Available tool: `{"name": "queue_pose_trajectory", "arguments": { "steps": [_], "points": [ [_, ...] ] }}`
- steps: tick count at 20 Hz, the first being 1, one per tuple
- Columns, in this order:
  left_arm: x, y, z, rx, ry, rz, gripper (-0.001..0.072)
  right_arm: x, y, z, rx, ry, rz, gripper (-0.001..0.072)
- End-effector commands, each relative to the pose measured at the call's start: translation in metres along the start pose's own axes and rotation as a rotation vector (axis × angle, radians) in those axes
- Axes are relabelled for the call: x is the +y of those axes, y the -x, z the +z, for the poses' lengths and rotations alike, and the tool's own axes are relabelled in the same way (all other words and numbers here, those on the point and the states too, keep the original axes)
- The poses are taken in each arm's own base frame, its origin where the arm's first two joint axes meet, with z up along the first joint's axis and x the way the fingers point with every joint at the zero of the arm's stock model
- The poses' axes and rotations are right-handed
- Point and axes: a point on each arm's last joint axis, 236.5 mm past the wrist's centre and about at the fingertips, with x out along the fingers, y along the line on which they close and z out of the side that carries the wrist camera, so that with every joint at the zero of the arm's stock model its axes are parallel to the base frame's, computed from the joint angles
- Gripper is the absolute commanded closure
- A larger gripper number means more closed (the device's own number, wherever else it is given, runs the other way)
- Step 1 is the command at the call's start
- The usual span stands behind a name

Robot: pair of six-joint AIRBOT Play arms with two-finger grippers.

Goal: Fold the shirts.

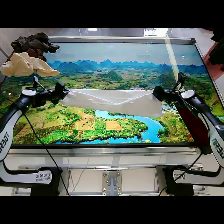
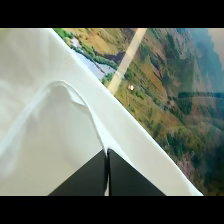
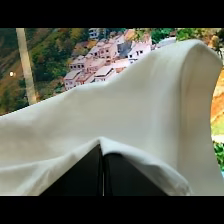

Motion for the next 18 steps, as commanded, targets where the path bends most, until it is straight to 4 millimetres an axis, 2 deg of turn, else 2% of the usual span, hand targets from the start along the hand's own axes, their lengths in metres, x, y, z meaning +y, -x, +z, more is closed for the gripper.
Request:
{"name": "queue_pose_trajectory", "arguments": {
  "steps": [1, 4, 7, 10, 11, 12, 13, 14, 16, 18],
  "points": [
    [0.021, -0.011, 0.022, -0.095, 0.039, 0.055, 0.0705, -0.026, -0.037, -0.001, 0.021, -0.01, -0.047, 0.0677],
    [0.026, -0.01, 0.031, -0.135, 0.044, 0.074, 0.0705, -0.028, -0.045, 0.012, -0.007, -0.006, -0.054, 0.0678],
    [0.032, -0.01, 0.026, -0.113, 0.017, 0.101, 0.0705, -0.021, -0.047, 0.031, -0.044, 0.008, -0.043, 0.0677],
    [0.032, -0.011, 0.019, -0.083, 0.01, 0.101, 0.0702, -0.011, -0.046, 0.042, -0.064, 0.037, -0.028, 0.0673],
    [0.031, -0.011, 0.017, -0.075, 0.002, 0.1, 0.07, -0.008, -0.045, 0.043, -0.059, 0.046, -0.021, 0.0607],
    [0.029, -0.011, 0.016, -0.068, 0.004, 0.093, 0.0588, -0.005, -0.044, 0.042, -0.049, 0.049, -0.012, 0.0447],
    [0.024, -0.011, 0.018, -0.064, -0.003, 0.085, 0.0341, 0.001, -0.042, 0.042, -0.031, 0.055, 0.003, 0.0328],
    [0.016, -0.009, 0.02, -0.061, -0.028, 0.071, 0.019, 0.007, -0.036, 0.043, -0.011, 0.066, 0.021, 0.0318],
    [-0.009, -0.004, 0.031, -0.069, -0.096, 0.03, 0.0192, 0.016, -0.02, 0.049, 0.019, 0.112, 0.041, 0.0317],
    [-0.042, 0.007, 0.045, -0.091, -0.159, -0.025, 0.0192, 0.009, -0.002, 0.059, 0.039, 0.168, 0.018, 0.0299]
  ]
}}
